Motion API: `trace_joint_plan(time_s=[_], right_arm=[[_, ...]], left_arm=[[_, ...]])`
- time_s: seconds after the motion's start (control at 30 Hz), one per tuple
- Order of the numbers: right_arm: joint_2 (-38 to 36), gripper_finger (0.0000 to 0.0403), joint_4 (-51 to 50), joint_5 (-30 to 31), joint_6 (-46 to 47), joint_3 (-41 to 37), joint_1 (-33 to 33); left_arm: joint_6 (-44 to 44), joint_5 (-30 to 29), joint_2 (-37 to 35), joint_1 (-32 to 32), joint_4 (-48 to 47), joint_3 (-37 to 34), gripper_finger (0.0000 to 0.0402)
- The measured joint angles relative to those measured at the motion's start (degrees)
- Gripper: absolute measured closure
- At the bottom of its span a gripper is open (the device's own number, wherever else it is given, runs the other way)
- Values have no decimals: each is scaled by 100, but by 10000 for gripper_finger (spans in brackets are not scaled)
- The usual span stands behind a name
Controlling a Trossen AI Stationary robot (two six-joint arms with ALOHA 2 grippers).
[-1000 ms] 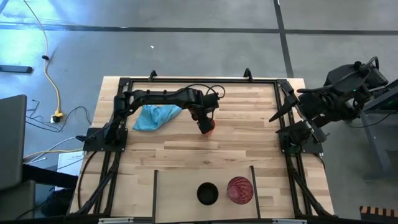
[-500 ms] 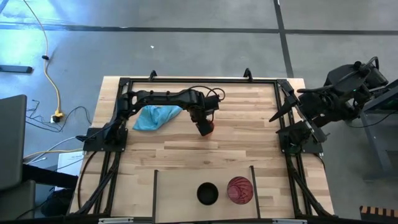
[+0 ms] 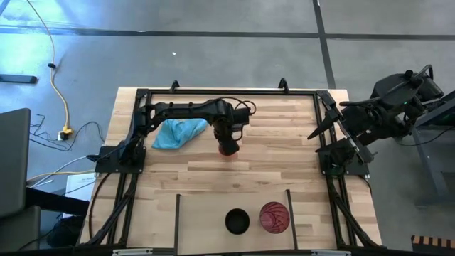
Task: Stack small to large cups/mugs on shelf
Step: Put the orange cup on the shelf
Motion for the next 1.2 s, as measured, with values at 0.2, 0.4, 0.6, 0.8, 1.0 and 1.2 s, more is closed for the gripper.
trace_joint_plan(time_s=[0.2, 0.4, 0.6, 0.8, 1.0, 1.2], right_arm=[[0, 245, 0, 0, 2, 0, 0], [0, 245, -44, 0, 17, 0, -1], [0, 245, -173, 130, 71, 0, 0], [-4, 245, -343, 302, 157, 0, -1], [-4, 245, -345, 315, 152, 0, -1], [-9, 245, -343, 464, 118, 0, -1]], left_arm=[[267, 68, -5, 0, -818, 956, 400], [556, 63, -7, 0, -1899, 2017, 400], [601, 194, -249, -78, -1949, 2628, 401], [421, 195, -496, -151, -1952, 2641, 401], [318, 408, -743, -280, -1952, 2641, 401], [154, 549, -939, -468, -1952, 2641, 401]])
